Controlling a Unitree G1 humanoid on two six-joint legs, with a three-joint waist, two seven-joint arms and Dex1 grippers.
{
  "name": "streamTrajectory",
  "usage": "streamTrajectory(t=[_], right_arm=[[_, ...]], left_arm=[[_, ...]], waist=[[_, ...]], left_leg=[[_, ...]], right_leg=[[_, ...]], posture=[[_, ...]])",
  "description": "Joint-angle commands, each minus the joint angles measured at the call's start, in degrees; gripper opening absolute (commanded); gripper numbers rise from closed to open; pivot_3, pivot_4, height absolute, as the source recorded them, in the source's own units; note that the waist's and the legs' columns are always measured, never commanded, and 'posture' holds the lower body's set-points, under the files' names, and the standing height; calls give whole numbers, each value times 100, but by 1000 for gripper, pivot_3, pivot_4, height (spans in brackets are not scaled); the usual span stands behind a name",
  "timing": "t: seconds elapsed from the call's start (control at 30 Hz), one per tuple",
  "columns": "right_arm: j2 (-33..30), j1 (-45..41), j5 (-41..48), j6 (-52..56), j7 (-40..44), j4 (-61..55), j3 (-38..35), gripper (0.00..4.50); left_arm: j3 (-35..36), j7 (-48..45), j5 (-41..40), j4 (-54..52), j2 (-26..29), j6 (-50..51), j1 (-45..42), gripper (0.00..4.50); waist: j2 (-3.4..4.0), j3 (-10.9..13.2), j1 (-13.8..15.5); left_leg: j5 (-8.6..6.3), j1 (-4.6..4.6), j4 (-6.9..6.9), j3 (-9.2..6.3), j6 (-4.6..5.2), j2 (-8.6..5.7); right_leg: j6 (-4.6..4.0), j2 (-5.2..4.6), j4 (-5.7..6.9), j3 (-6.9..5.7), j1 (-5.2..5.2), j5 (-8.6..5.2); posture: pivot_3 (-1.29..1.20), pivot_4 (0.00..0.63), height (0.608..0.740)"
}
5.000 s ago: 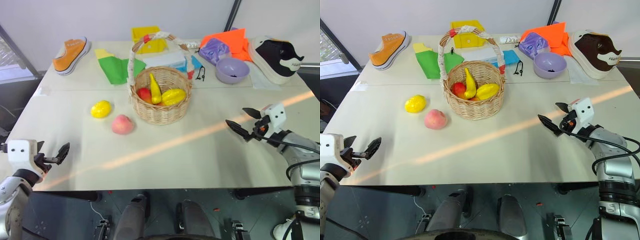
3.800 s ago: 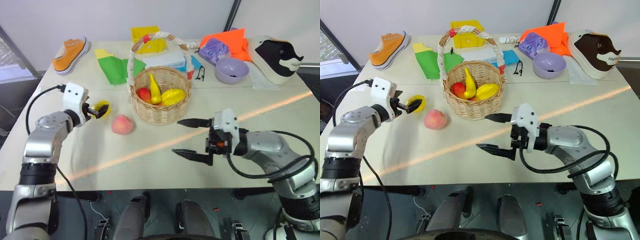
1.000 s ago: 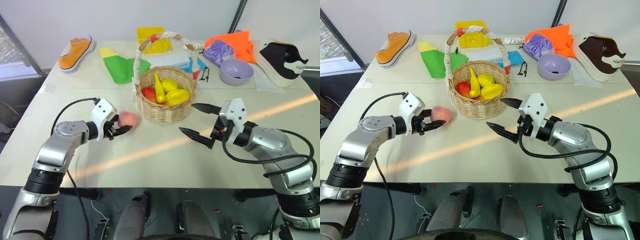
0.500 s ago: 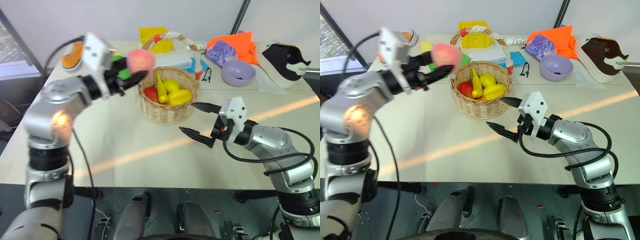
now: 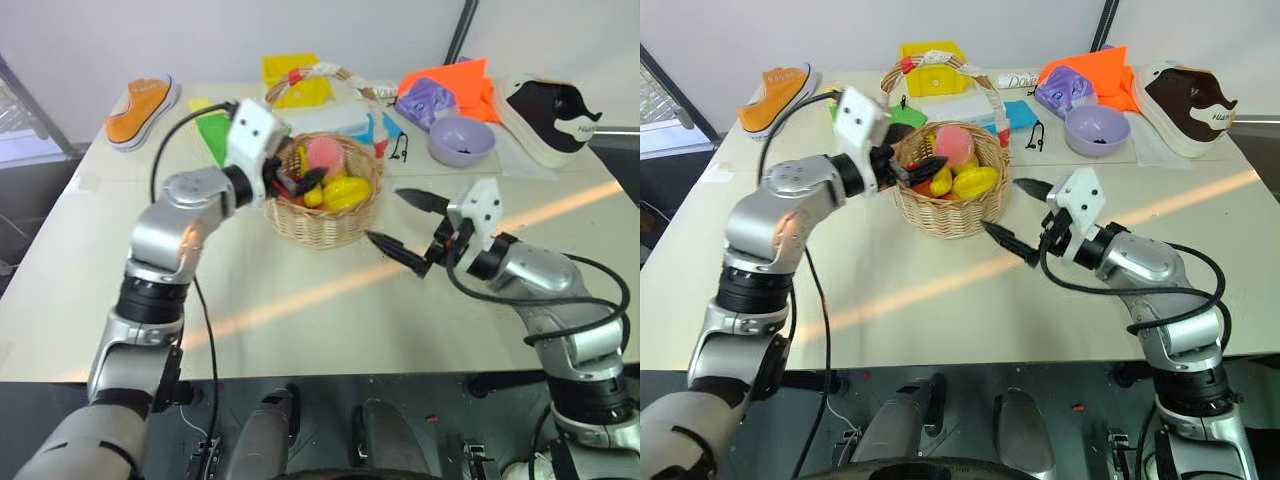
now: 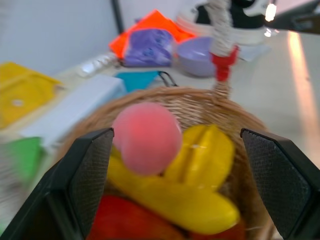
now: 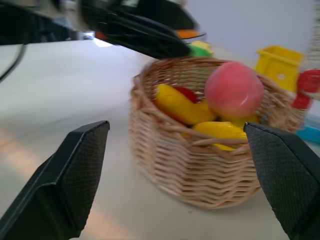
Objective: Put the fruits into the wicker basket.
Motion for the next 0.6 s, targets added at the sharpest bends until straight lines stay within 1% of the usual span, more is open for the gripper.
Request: streamTrajectory(t=[0.03,0.13,0.23,0.37,0.47,0.6], right_arm=[[263,-585,-285,39,-585,496,-80,4500],[540,-1137,-583,-94,-813,1156,95,4500],[849,-1706,-978,-392,-1034,1982,270,4500],[1173,-2241,-1247,-755,-1202,2917,294,4500],[1366,-2469,-1222,-833,-1279,3333,174,3627],[1460,-2481,-1233,-910,-1438,3422,23,1597]], left_arm=[[623,-252,-249,-524,321,-365,376,4473],[941,-437,-470,-796,559,-352,923,4473],[1191,-606,-722,-1145,671,-435,1424,4473],[1137,-752,-688,-1428,835,-563,1899,4473],[1056,-748,-630,-1567,838,-727,2146,4500],[1143,-706,-930,-1830,683,-711,2256,4500]], waist=[[1,0,-1],[3,0,20],[4,0,29],[4,0,39],[5,0,34],[5,1,34]], left_leg=[[1,2,-1,0,-1,0],[2,2,-3,3,-3,-1],[2,1,-4,8,-3,-2],[2,0,-3,8,-4,-5],[2,2,-6,11,-4,-5],[2,2,-7,12,-4,-4]], right_leg=[[-1,0,0,1,0,0],[-1,0,0,5,-2,0],[-1,0,-1,9,-3,0],[-2,2,-2,13,-2,1],[-2,5,-2,17,-3,1],[-2,7,0,19,-6,1]], posture=[[0,150,740],[0,150,740],[0,150,740],[0,150,740],[0,150,740],[0,150,740]])
